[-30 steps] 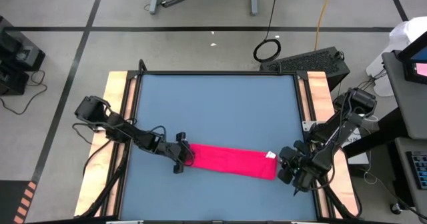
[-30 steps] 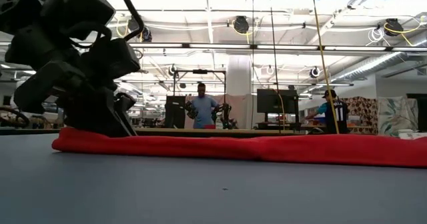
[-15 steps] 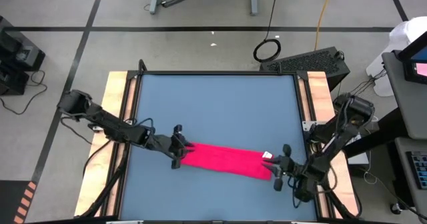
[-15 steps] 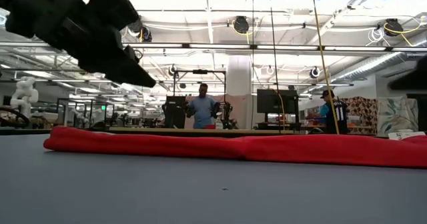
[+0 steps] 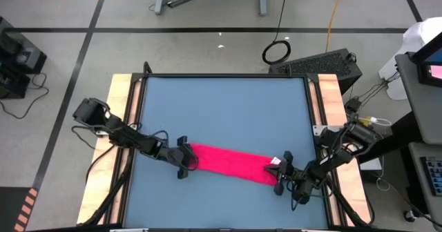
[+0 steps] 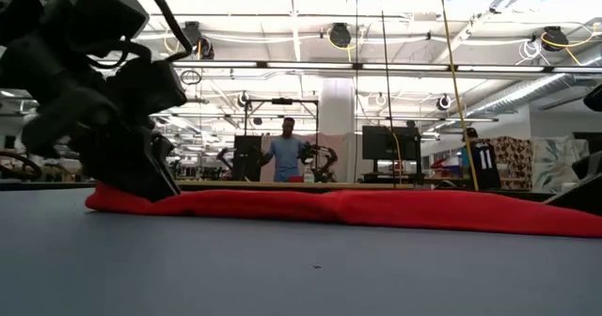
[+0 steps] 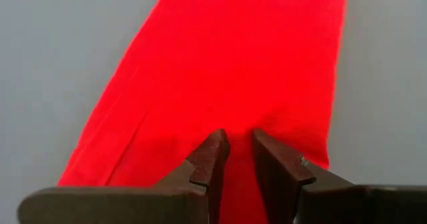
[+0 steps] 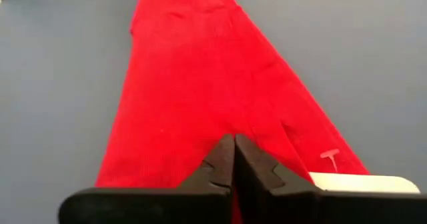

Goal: Roll towel
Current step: Fold the red towel

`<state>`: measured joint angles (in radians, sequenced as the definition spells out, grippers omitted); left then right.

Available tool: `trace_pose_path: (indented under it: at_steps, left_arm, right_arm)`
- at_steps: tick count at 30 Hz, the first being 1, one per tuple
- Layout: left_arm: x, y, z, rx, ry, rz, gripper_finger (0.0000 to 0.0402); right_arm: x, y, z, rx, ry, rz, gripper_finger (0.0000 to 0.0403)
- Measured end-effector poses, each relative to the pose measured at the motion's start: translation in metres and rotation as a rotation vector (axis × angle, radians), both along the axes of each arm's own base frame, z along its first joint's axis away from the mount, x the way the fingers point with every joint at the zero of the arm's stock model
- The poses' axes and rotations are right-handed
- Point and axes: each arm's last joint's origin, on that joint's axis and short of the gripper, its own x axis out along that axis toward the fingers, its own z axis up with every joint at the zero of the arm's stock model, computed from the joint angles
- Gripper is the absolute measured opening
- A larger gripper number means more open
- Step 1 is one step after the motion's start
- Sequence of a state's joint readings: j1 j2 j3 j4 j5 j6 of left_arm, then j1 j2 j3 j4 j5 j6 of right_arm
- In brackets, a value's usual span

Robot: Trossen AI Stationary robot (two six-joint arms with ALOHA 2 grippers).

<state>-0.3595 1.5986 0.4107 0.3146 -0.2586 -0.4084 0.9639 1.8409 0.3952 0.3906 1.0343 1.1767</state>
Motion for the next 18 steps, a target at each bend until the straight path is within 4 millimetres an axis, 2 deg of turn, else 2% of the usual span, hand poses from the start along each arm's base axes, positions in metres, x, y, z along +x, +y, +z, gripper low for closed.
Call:
trace_pose_path:
  at_steps: [3, 9, 13, 18]
  left_arm:
    - [-0.001, 0.001, 0.001, 0.075, 0.004, -0.041, 0.0086]
    - [-0.005, 0.015, 0.015, 0.232, 0.016, -0.161, 0.0086]
    - [-0.005, 0.034, 0.039, 0.329, -0.049, -0.128, 0.0086]
    - [-0.009, 0.055, 0.065, 0.396, -0.126, -0.044, 0.0086]
  right_arm:
    - [0.003, 0.007, 0.012, 0.023, 0.009, 0.051, 0.0004]
    - [0.008, 0.014, 0.060, -0.032, -0.067, 0.153, 0.0006]
    - [0.009, 0.007, 0.087, -0.077, -0.104, 0.169, 0.0006]
    - [0.016, -0.010, 0.094, -0.110, -0.076, 0.109, 0.0006]
